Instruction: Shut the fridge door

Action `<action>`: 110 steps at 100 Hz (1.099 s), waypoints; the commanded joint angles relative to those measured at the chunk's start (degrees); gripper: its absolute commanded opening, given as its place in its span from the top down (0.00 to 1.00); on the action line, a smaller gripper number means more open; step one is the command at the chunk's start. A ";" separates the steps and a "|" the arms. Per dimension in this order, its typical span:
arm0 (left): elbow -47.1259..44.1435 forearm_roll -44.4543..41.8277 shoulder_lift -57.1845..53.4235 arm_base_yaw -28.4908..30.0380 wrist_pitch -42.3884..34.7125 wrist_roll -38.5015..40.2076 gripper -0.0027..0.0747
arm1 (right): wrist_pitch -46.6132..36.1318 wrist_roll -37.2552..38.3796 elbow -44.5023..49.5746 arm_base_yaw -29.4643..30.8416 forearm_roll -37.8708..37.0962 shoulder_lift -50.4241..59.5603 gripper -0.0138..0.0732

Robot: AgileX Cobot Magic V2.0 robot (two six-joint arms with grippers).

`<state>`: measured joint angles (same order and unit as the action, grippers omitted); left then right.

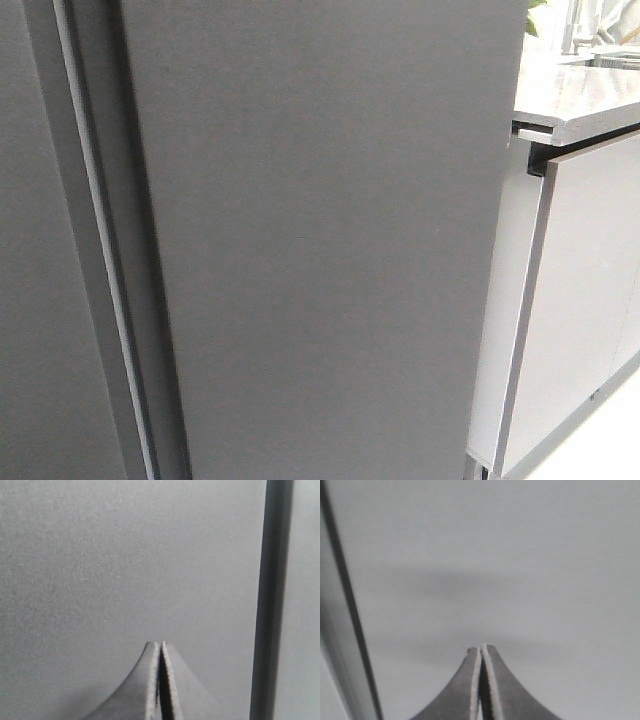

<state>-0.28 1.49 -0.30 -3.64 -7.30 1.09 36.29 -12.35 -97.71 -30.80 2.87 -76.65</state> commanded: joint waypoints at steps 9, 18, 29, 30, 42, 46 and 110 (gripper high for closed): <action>-2.01 0.23 -0.59 -0.40 -4.16 0.25 0.99 | -1.23 6.17 7.34 0.37 -7.44 12.22 0.89; -2.01 0.23 -0.59 -0.40 -4.16 0.25 0.99 | -0.70 8.84 12.94 0.37 -8.84 18.26 0.89; -2.01 0.23 -0.59 -0.40 -4.16 0.25 0.99 | -0.70 11.85 20.16 0.37 -9.36 26.76 0.89; -2.01 0.23 -0.59 -0.40 -4.16 0.25 0.99 | -0.70 11.97 20.62 0.37 -9.36 27.84 0.89; -2.01 0.23 -0.59 -0.40 -4.16 0.25 0.99 | -0.70 14.11 28.15 0.37 -9.44 36.49 0.89; -2.01 0.23 -0.59 -0.40 -4.16 0.25 0.99 | -0.70 14.79 30.64 0.37 -9.44 38.84 0.89; -2.01 0.23 -0.59 -0.40 -4.16 0.25 0.99 | 0.18 15.95 45.73 0.37 -9.44 54.28 0.89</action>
<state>-0.28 1.49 -0.30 -3.64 -7.30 1.09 40.34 3.47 -50.82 -30.80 -5.52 -21.94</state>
